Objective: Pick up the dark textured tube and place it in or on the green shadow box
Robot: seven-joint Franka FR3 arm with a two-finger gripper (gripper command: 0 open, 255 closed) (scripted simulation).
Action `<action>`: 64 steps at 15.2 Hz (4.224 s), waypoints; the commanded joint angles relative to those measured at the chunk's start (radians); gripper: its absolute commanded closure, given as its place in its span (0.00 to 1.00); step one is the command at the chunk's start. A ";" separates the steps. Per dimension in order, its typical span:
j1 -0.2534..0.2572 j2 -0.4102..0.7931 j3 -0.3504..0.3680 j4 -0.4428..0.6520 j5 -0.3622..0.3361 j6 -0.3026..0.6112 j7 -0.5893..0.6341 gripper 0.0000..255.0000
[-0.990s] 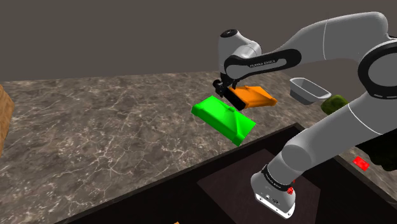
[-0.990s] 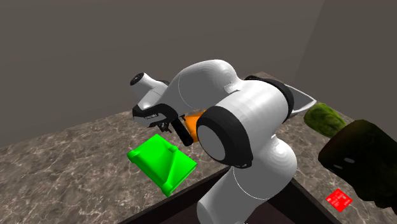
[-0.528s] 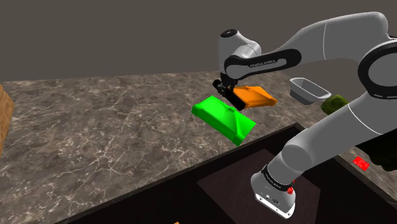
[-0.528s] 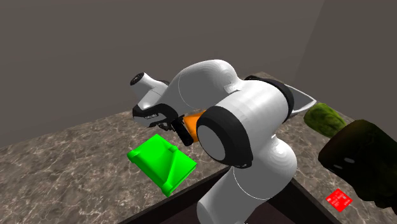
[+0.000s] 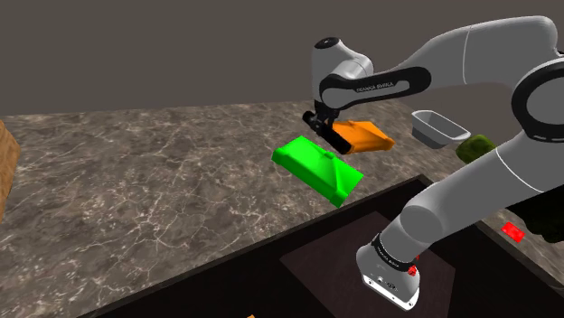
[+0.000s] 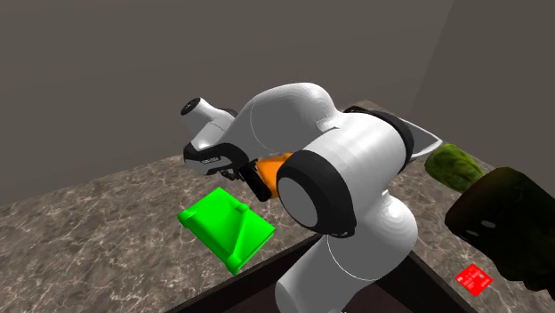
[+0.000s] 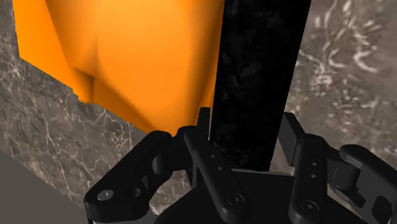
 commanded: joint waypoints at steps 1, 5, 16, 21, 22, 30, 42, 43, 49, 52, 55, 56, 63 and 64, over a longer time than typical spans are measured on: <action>0.001 -0.009 0.000 0.015 0.005 -0.021 -0.011 1.00; 0.003 -0.028 0.000 0.050 0.016 -0.071 -0.034 1.00; 0.007 -0.062 0.001 0.162 0.038 -0.206 -0.092 1.00; 0.007 -0.068 0.003 0.212 0.043 -0.258 -0.113 1.00; 0.017 -0.090 0.015 0.194 0.053 -0.269 -0.098 1.00; 0.102 -0.241 0.122 0.099 0.147 -0.374 0.028 1.00; 0.182 -0.322 0.236 0.012 0.254 -0.411 0.170 1.00; 0.182 -0.321 0.237 0.000 0.255 -0.398 0.174 1.00; 0.185 -0.312 0.244 -0.072 0.258 -0.321 0.198 1.00; 0.186 -0.302 0.250 -0.110 0.258 -0.276 0.213 1.00; 0.186 -0.302 0.250 -0.110 0.258 -0.276 0.213 1.00; 0.186 -0.302 0.250 -0.110 0.258 -0.276 0.213 1.00; 0.186 -0.302 0.250 -0.110 0.258 -0.276 0.213 0.00; 0.186 -0.302 0.250 -0.110 0.258 -0.276 0.213 0.00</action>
